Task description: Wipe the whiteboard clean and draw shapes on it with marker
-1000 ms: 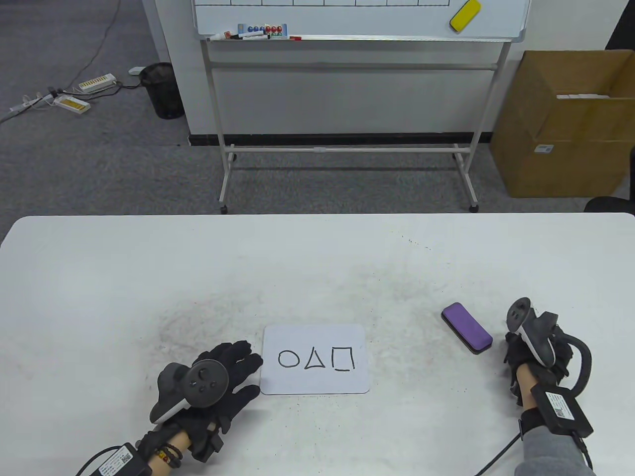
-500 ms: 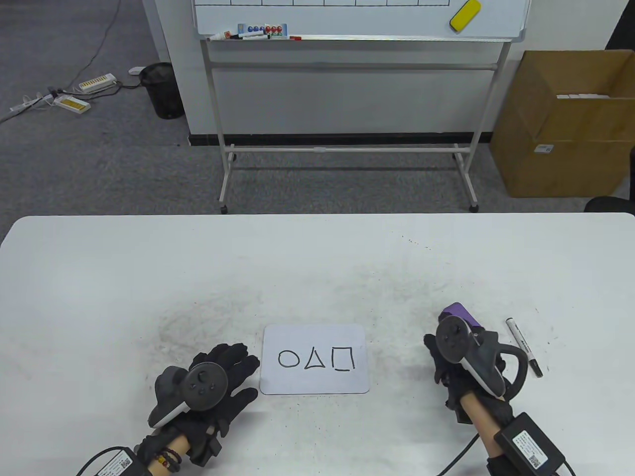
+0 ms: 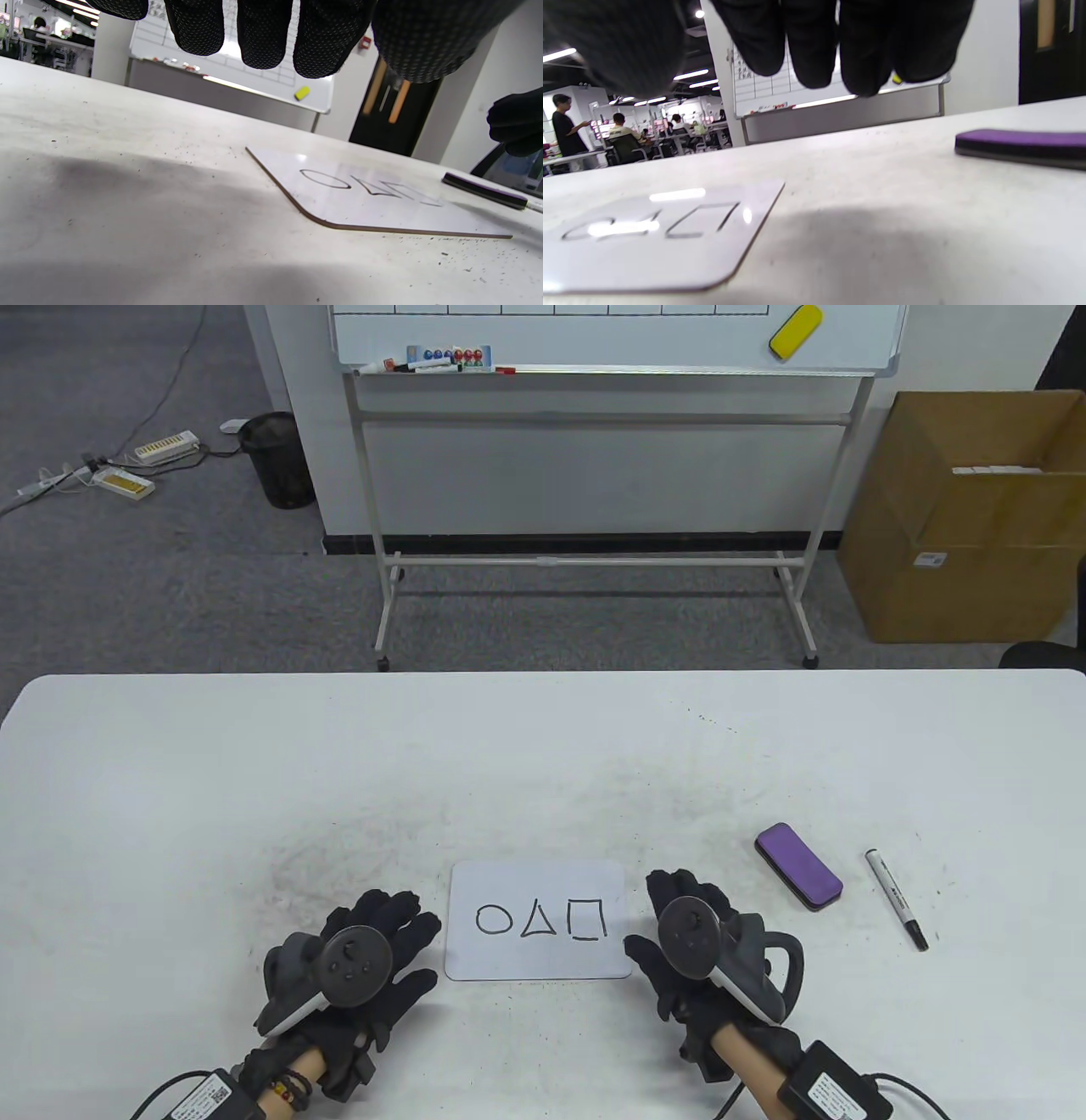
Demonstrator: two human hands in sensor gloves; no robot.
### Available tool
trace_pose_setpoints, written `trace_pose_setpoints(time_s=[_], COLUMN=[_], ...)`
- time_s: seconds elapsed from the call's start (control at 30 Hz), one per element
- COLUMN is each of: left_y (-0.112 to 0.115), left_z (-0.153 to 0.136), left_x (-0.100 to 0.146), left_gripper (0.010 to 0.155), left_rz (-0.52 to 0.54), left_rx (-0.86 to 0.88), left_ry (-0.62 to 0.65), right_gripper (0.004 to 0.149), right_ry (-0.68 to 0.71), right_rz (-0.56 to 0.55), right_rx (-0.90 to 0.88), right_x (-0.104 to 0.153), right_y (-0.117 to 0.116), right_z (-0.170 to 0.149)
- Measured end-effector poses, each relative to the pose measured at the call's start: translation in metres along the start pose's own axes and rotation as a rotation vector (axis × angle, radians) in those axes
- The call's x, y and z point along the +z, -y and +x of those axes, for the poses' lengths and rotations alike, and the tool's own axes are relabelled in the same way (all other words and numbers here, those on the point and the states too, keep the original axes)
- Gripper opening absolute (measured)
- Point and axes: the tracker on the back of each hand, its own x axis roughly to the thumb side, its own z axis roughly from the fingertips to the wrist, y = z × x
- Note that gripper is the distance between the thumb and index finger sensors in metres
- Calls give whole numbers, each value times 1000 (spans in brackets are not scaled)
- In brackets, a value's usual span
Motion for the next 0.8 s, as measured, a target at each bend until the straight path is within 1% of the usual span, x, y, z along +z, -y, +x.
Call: trace_pose_setpoints(time_s=[0.13,0.2,0.47,0.67,0.8], left_y=[6,7,6,6,6], left_z=[-2,-2,-4,-4,-4], left_x=[-3,-4,-5,-5,-5], left_gripper=[67,67,67,67,67], left_rz=[-26,-28,-21,-22,-28], left_rx=[-19,-20,-9,-10,-15], left_ry=[-8,-10,-20,-21,-22], right_gripper=[84,84,84,83,82], right_ry=[46,53,47,41,40], right_rz=[50,65,75,67,82], right_rx=[60,46,55,42,45], right_x=[3,4,5,6,6], right_y=[-8,-9,-13,-11,-11], right_z=[0,0,-1,-2,-2])
